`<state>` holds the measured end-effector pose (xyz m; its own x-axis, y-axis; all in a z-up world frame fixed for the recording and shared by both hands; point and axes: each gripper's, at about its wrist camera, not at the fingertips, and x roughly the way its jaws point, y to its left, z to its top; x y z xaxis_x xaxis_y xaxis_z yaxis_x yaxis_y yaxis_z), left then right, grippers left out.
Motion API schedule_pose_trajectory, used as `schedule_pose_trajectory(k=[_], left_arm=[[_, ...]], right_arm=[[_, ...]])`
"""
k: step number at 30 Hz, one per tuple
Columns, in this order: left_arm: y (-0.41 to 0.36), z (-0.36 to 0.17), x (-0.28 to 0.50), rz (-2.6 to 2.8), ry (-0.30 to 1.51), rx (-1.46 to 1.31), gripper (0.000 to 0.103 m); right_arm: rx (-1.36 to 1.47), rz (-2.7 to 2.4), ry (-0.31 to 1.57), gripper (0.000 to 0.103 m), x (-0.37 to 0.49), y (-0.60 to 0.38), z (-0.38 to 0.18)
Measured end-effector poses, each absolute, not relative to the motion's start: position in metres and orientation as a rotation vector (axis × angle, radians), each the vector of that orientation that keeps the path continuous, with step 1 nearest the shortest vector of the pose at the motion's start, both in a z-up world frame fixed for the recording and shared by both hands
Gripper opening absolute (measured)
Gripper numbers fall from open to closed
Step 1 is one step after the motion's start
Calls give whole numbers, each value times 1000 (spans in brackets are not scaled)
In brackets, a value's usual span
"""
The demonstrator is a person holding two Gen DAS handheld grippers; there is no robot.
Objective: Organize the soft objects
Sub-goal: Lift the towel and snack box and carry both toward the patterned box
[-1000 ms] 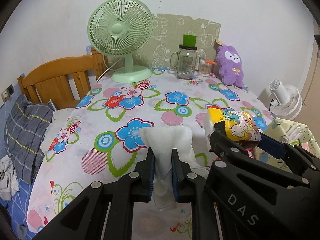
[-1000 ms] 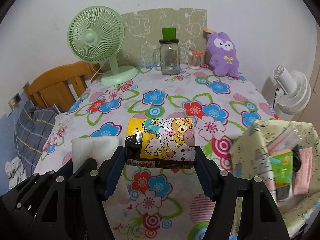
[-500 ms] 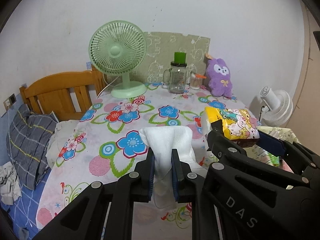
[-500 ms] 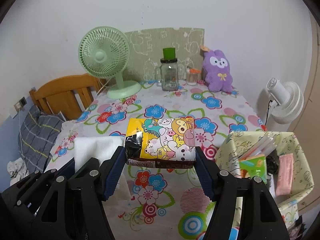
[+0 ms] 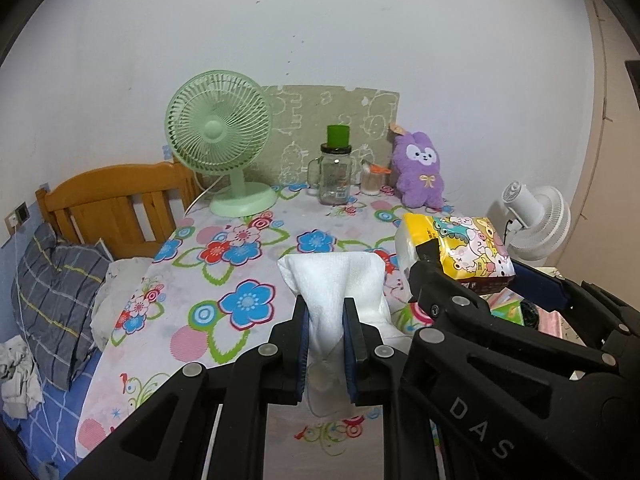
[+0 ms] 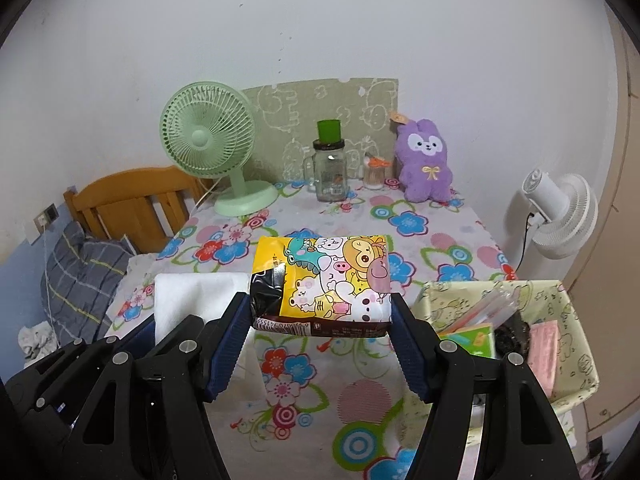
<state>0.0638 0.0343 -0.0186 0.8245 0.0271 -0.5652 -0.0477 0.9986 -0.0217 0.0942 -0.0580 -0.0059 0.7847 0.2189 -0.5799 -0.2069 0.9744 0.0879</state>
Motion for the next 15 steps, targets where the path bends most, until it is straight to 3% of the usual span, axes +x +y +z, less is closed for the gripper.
schedule_pose_trajectory(k=[15], left_arm=[[-18,-16,75,-32,594,-24,13]], right_arm=[[39,162,619,71,98,-114,0]])
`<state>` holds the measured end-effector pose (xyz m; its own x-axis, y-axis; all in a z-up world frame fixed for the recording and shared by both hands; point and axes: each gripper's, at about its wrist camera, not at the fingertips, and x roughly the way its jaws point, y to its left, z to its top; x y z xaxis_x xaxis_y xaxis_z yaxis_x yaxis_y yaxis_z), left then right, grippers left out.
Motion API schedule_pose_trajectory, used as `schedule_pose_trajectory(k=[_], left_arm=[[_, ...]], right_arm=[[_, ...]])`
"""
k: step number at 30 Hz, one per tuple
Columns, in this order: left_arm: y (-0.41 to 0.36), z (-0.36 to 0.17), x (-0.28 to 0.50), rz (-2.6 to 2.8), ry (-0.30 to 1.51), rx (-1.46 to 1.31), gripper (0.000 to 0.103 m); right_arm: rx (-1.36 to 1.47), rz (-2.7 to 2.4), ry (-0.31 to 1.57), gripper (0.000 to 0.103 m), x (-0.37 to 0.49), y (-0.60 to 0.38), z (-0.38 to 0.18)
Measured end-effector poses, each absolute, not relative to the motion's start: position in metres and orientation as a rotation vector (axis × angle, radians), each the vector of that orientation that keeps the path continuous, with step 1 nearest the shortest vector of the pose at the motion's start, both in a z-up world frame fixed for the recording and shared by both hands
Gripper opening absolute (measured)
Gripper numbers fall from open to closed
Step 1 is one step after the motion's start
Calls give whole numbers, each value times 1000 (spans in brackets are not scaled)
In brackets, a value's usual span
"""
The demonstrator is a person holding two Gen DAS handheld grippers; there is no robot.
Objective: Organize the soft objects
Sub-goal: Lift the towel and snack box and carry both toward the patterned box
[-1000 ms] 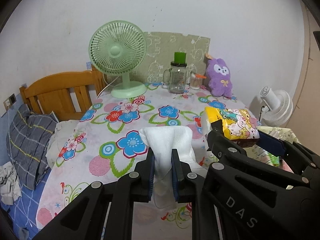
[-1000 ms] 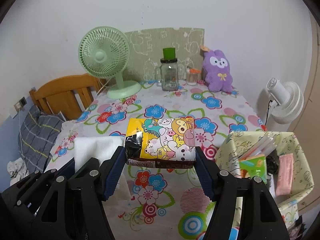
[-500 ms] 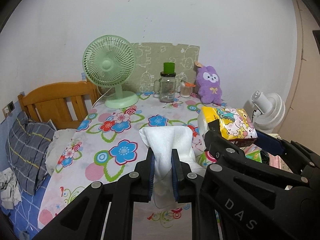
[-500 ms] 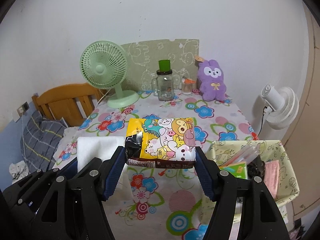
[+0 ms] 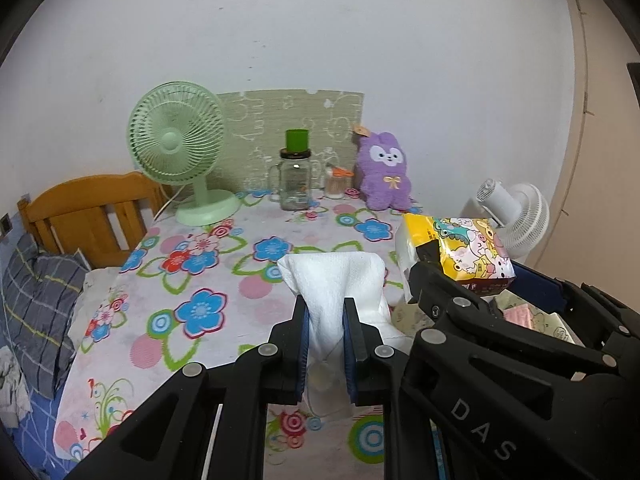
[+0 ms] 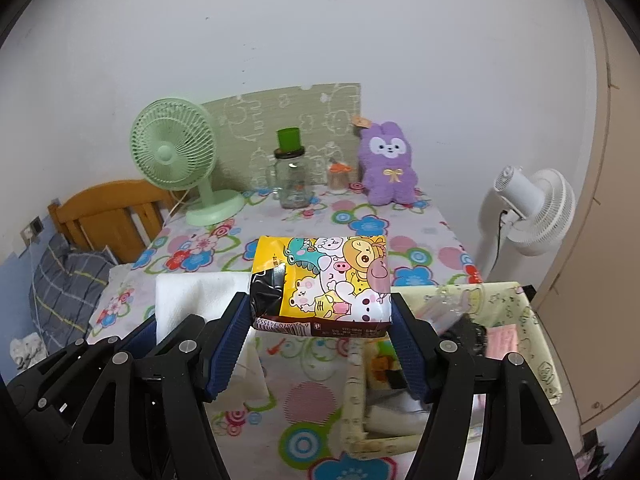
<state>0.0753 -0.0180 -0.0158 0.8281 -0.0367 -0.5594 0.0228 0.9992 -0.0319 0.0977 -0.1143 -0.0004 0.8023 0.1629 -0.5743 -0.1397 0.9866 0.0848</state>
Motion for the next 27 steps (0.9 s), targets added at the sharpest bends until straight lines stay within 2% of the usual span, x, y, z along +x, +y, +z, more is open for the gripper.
schedule_pose_trajectory(k=[27], left_arm=[[-108,-34,109,-190,654,38,13]], right_arm=[[107,36,643,71,114,-207,-24]])
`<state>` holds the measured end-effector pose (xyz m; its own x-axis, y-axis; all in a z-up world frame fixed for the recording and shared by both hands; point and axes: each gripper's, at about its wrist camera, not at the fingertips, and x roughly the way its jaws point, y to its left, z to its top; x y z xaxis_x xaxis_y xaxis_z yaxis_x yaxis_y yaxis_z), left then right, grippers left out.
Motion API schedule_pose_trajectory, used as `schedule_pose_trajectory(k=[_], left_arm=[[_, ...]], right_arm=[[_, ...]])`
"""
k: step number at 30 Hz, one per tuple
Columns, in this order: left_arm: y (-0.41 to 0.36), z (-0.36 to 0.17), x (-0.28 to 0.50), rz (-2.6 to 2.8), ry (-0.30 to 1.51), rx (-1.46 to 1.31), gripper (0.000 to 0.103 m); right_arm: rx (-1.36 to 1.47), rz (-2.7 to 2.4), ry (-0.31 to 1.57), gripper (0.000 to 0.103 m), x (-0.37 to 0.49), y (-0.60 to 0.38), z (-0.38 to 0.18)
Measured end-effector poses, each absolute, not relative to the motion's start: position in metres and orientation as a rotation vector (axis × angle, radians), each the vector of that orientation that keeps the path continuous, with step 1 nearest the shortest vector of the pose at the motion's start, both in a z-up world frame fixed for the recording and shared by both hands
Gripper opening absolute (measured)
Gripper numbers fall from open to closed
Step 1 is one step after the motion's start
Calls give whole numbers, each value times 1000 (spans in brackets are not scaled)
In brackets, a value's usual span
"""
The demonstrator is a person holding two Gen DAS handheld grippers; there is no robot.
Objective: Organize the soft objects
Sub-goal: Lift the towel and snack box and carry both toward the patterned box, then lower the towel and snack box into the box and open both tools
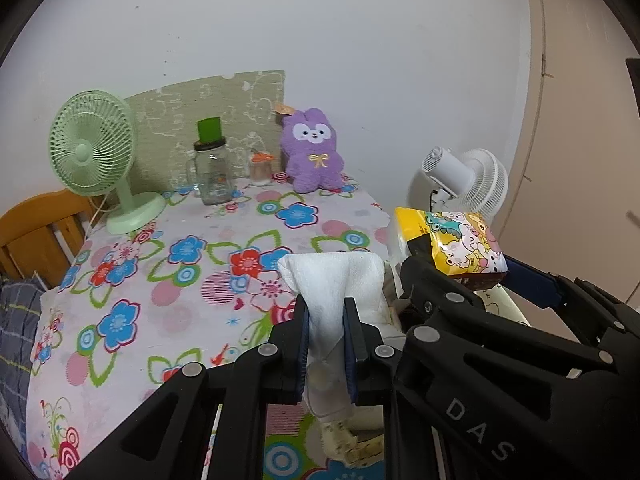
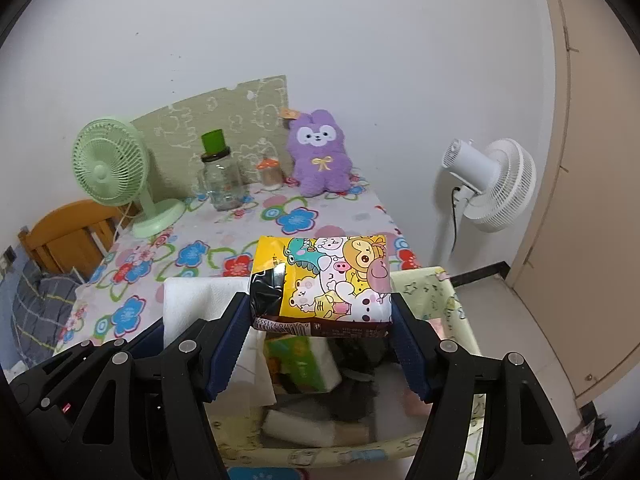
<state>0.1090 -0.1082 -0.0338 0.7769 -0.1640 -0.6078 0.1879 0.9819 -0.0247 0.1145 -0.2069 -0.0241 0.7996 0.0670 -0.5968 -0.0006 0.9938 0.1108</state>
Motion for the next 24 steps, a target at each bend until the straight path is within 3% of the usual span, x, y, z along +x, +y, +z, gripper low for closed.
schedule_pose_trajectory(k=[17,24], left_arm=[[-147,-58,126,-268,724,65,15],[-160,-70,129,-291,759,94,27]], right_arm=[[124,-19,693,71,126,-242,-49],[152,-38,721,71,127,-254,-61]])
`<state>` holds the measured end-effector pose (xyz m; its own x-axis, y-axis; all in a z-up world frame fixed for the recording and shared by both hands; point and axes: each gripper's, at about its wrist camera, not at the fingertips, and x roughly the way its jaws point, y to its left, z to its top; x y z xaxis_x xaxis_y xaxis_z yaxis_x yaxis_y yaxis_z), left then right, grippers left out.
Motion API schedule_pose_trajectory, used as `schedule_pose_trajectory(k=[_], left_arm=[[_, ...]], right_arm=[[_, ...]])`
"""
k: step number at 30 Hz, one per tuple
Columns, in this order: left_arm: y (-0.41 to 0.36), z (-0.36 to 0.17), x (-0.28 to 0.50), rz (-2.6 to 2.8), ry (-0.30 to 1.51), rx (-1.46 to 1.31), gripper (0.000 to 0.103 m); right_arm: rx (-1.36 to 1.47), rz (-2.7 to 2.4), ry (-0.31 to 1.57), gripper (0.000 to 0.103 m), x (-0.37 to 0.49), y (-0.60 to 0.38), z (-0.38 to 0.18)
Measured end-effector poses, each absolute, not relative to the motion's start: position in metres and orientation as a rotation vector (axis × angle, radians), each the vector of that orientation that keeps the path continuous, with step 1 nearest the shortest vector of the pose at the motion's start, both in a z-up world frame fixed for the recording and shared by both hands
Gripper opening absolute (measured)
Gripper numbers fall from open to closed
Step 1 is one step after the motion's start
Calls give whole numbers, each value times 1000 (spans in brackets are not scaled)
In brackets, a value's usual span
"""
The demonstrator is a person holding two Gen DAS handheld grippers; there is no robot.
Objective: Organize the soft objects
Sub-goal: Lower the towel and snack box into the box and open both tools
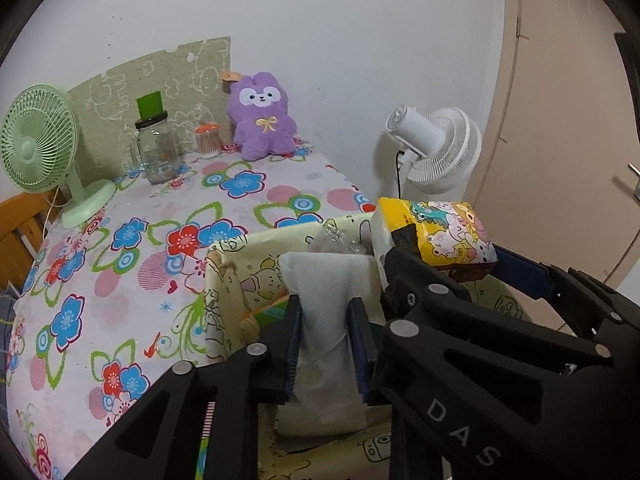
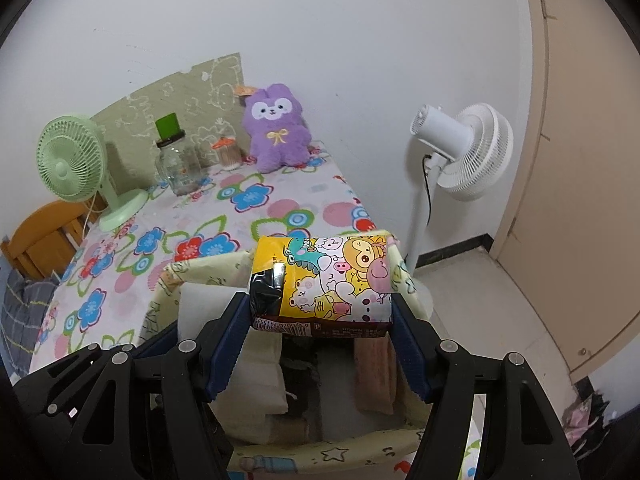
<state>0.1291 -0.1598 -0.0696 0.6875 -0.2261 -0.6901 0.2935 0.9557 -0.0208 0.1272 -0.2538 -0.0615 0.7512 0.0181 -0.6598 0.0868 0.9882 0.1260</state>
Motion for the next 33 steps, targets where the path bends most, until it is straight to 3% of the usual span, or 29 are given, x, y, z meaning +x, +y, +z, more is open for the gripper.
schedule_pose_trajectory(k=[5,7,12,20,27,33], left_arm=[[-163,-72,130,-275,766,116,47],[-162,-72,131,-261,766,123,60],[-159,-71,130,-244,760,134,69],[-154,-68,127,-236,750,139,73],[-145,-61,118,-217,724,143,87],[-135,-53,108,-208,702,136,93]], right_arm=[[166,-35,734,71,128,-257,-67],[169,-27,738,71,129,-257,-68],[174,-8,742,73,131,-254,-70],[171,0,744,81,129,-248,-68],[158,-1,727,85,120,-240,-61],[145,1,699,88,108,-231,-52]])
